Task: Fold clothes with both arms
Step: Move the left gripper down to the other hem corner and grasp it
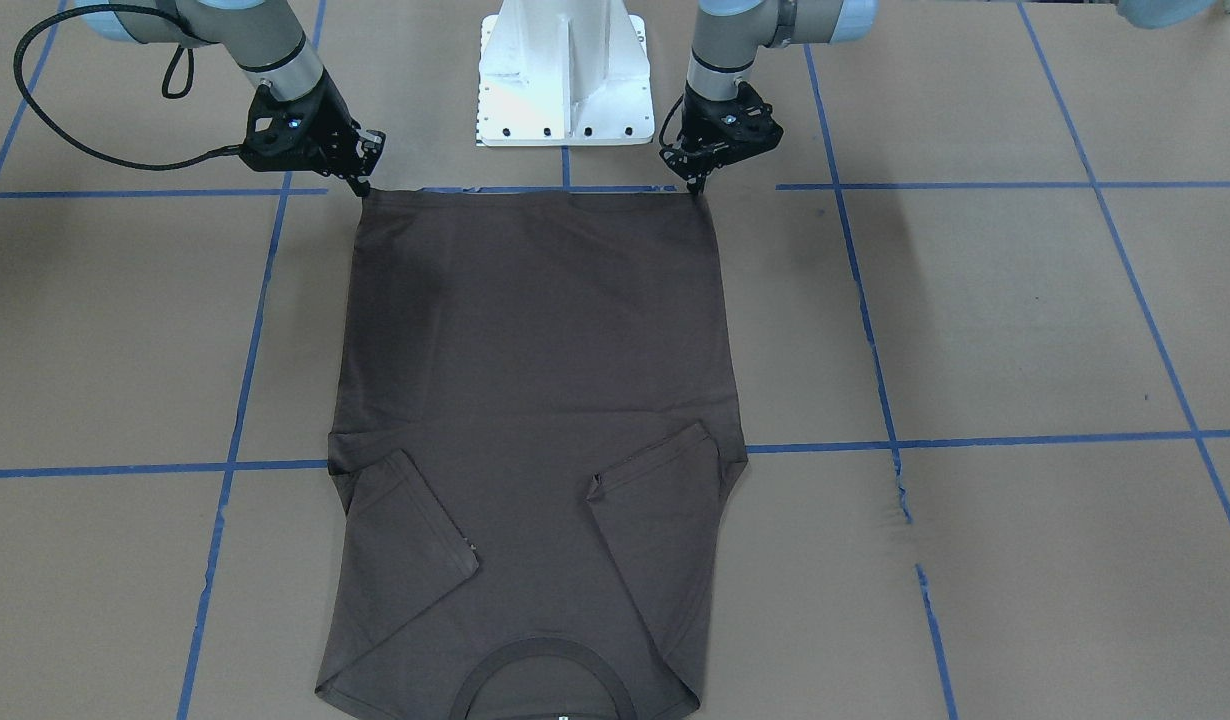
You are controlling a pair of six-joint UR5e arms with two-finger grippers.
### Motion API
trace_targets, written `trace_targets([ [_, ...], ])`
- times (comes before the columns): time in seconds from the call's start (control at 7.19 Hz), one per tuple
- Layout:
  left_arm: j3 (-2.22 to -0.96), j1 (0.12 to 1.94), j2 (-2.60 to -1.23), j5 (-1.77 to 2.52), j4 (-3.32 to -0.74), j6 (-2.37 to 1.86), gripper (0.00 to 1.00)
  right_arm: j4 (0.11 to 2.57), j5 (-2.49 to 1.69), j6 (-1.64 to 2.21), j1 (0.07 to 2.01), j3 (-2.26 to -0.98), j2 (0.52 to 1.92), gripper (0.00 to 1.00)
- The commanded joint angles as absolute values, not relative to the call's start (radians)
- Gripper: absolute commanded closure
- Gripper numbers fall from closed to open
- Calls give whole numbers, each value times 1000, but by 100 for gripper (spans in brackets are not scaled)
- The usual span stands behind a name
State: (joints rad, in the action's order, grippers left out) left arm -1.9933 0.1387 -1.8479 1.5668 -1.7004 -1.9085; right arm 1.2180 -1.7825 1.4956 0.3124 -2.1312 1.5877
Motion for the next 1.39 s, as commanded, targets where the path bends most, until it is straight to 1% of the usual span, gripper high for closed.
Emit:
trace_targets([
  [0.0,-2032,147,-1850,1568,-1672,-1901,100,1218,-1801,1496,317,-2140,1589,100],
  [0.28,-2142,147,-1836,1571,-1550,-1885,100,1218,-1882,1496,354,-2173,1617,100],
  [0.56,-2262,129,-1829,1571,-1462,-1858,100,1219,-1911,1497,353,-2244,1679,100],
  [0.84,-2363,40,-1830,1571,-1363,-1858,100,1220,-2012,1497,354,-2284,1706,100],
  [0.97,-2368,2,-1827,1569,-1355,-1858,100,1221,-2038,1499,353,-2313,1726,100],
  [1.25,-2375,14,-1830,1572,-1351,-1850,100,1221,-2052,1499,353,-2318,1709,100],
])
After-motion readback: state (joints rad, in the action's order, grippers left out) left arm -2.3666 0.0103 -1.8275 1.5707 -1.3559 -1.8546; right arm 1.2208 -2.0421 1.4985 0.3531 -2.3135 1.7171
